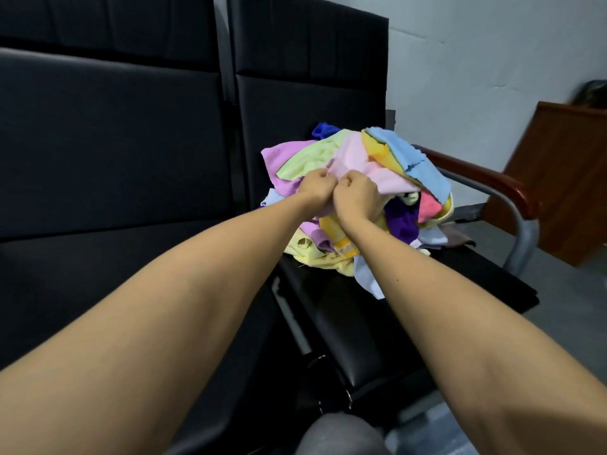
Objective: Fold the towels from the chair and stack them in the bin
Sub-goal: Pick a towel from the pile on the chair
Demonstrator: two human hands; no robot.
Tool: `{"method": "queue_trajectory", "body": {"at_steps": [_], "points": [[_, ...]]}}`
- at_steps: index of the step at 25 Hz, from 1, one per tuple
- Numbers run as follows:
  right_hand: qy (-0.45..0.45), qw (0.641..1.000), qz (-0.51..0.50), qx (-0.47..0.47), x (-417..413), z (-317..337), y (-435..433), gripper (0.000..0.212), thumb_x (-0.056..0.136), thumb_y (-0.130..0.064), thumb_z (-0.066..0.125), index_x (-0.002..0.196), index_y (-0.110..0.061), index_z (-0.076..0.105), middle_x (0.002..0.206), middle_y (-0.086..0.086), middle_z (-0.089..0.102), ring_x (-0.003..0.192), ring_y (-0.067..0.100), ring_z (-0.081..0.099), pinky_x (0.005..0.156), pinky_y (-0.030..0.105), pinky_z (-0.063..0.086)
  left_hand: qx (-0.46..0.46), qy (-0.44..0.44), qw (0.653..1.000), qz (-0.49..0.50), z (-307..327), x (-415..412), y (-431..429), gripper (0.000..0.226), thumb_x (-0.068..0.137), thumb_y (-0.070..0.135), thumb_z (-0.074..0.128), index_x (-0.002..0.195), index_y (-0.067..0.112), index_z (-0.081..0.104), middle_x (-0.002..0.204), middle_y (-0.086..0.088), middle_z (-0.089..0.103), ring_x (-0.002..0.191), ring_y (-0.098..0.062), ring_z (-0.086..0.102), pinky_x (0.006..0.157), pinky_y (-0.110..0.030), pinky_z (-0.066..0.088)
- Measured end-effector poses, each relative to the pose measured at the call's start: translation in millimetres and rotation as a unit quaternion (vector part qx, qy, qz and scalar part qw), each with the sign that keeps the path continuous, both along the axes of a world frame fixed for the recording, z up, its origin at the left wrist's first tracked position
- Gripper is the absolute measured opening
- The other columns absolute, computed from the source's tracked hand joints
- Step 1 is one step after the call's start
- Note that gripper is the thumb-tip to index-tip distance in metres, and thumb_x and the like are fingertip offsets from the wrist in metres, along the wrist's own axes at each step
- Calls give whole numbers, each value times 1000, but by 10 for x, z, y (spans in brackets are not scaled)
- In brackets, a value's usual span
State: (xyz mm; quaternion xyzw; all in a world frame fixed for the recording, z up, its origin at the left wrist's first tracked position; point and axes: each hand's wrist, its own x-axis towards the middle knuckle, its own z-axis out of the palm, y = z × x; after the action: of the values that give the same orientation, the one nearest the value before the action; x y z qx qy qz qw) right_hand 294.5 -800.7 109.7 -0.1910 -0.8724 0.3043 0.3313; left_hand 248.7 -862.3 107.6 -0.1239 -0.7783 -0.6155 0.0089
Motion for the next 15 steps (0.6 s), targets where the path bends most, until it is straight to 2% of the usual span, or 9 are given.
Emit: {"method": "queue_trajectory", "body": {"at_steps": [1,3,5,7,8,10,12,14,15], "points": [[-1,1000,-14,5,23,18,69,27,95,-19,41,112,-12,61,116,12,62,107,32,55,83,33,40,-100,18,994,-28,-32,1,0,21,91,10,48,70,9,52,71,-6,52,77,-22,48,57,-25,38],[-30,999,-31,29,44,40,251,38,90,-15,49,128,-14,48,133,12,48,122,32,44,99,37,34,-297,32,951,-75,-82,9,22,17,90,21,52,84,6,60,89,-11,60,87,-25,51,70,-25,39],[-99,990,-58,76,22,36,415,65,84,-10,53,143,-24,29,147,13,28,132,34,31,107,39,24,-422,4,901,-99,-120,-7,61,32,91,28,55,112,6,61,106,-10,61,92,-25,54,79,-28,43],[-155,982,-67,82,-50,58,557,82,85,-10,54,149,-33,10,156,14,8,138,37,20,109,43,20,-489,-16,865,-107,-110,-32,122,35,89,28,58,117,5,61,112,-12,64,93,-27,59,80,-31,46],[-173,981,-60,62,-118,57,638,84,87,-11,53,150,-34,3,157,14,6,139,38,19,110,45,20,-492,-2,867,-81,-95,-65,179,36,87,29,59,114,6,61,114,-12,63,99,-29,60,83,-33,47],[-175,984,-31,11,-212,33,739,79,91,-11,48,151,-28,-1,153,14,22,135,36,30,107,44,27,-405,49,913,9,-72,-104,257,37,81,30,56,112,10,57,115,-12,60,106,-32,56,90,-40,47],[-144,989,1,-20,-312,-39,781,61,93,-10,46,148,-16,21,138,16,45,125,34,45,100,40,36,-253,111,960,47,-69,-124,378,35,82,22,52,115,8,51,119,-13,55,109,-32,52,89,-38,43],[-167,985,48,4,-379,-148,777,38,95,-15,44,132,-11,47,130,16,54,122,33,50,99,39,38,-201,188,961,9,-60,-136,489,41,87,12,48,128,11,47,134,-13,46,121,-31,45,97,-35,37],[-193,979,57,22,-386,-201,772,35,97,-18,42,129,-10,52,132,15,54,124,32,48,101,38,37,-206,226,952,-23,-48,-142,554,48,88,7,45,136,13,43,142,-12,40,128,-30,41,103,-33,33]]}}
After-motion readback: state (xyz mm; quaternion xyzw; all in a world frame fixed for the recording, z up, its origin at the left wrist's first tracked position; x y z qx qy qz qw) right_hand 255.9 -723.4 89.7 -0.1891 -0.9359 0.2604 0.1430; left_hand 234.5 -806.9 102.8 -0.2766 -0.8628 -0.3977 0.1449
